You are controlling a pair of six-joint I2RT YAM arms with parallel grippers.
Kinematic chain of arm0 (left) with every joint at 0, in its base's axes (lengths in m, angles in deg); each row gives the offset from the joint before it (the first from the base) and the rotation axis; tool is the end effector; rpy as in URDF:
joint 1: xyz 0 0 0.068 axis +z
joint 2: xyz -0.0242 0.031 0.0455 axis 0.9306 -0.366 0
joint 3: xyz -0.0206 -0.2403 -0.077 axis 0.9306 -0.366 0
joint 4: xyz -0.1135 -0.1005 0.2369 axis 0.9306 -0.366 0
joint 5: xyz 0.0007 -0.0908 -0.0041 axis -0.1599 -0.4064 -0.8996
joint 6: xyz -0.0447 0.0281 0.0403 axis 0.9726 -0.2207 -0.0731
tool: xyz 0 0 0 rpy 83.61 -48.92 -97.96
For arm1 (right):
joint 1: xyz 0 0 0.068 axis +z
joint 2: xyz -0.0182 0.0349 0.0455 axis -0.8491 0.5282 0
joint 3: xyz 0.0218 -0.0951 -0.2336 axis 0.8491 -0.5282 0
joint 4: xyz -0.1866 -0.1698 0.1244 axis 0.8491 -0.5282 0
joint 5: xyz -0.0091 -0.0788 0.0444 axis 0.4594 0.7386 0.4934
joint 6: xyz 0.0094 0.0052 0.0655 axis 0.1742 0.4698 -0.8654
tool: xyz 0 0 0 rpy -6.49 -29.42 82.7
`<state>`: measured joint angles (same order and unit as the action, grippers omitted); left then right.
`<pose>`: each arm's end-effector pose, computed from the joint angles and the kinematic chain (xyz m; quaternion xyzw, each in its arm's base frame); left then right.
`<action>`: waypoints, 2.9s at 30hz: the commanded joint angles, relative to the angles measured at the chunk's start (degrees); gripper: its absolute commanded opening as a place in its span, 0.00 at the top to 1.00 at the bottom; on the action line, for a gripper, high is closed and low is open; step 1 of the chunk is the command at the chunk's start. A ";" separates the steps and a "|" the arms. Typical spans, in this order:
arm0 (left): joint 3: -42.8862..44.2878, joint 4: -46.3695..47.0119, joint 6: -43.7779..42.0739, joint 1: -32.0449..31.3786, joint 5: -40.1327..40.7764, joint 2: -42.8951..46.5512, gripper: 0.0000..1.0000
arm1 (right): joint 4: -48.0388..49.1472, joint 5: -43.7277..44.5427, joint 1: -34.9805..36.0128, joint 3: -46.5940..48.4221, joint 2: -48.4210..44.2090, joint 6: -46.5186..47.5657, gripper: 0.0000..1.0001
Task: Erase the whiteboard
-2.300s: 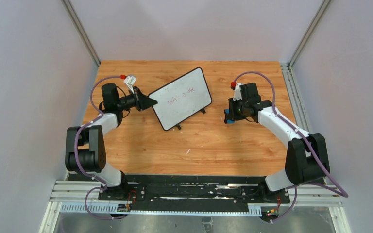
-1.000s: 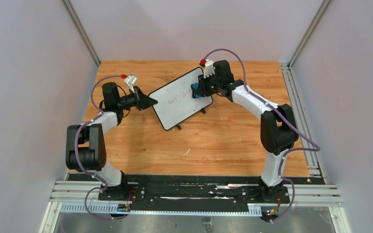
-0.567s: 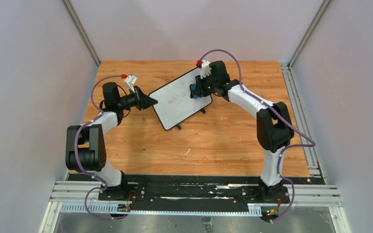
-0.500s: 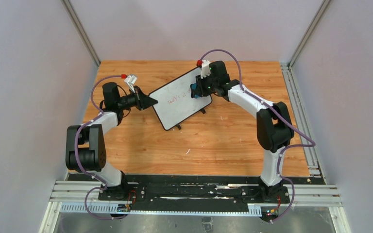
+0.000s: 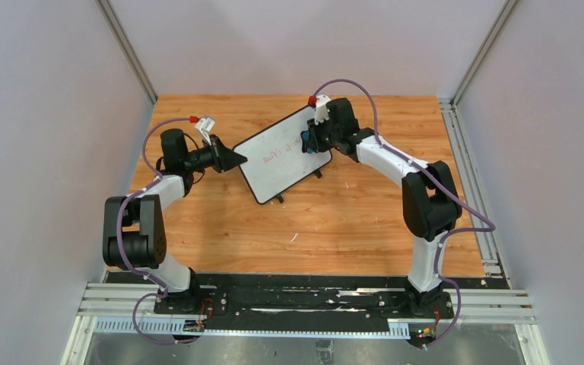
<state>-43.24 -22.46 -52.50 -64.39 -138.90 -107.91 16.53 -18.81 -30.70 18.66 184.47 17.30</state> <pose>0.3484 -0.0197 0.1809 0.1664 0.7479 -0.4410 0.4674 0.4222 0.2325 0.2178 -0.2298 0.8299 0.2299 0.4535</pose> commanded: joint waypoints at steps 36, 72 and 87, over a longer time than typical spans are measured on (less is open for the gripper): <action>0.21 -4.36 -6.33 0.16 3.26 -0.23 1.00 | 1.31 7.10 -2.17 -0.10 -0.90 3.69 0.99; 0.12 -4.71 -6.51 0.16 3.35 -0.16 1.00 | 0.89 7.80 10.64 2.04 1.31 3.65 0.99; 0.69 -4.91 -6.35 0.12 3.27 -0.42 1.00 | 2.84 5.40 1.15 -1.64 0.29 1.79 0.99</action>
<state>-42.58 -24.56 -53.55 -64.39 -138.66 -107.74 17.17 -16.89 -27.75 18.11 184.05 19.58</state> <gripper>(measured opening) 0.107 0.225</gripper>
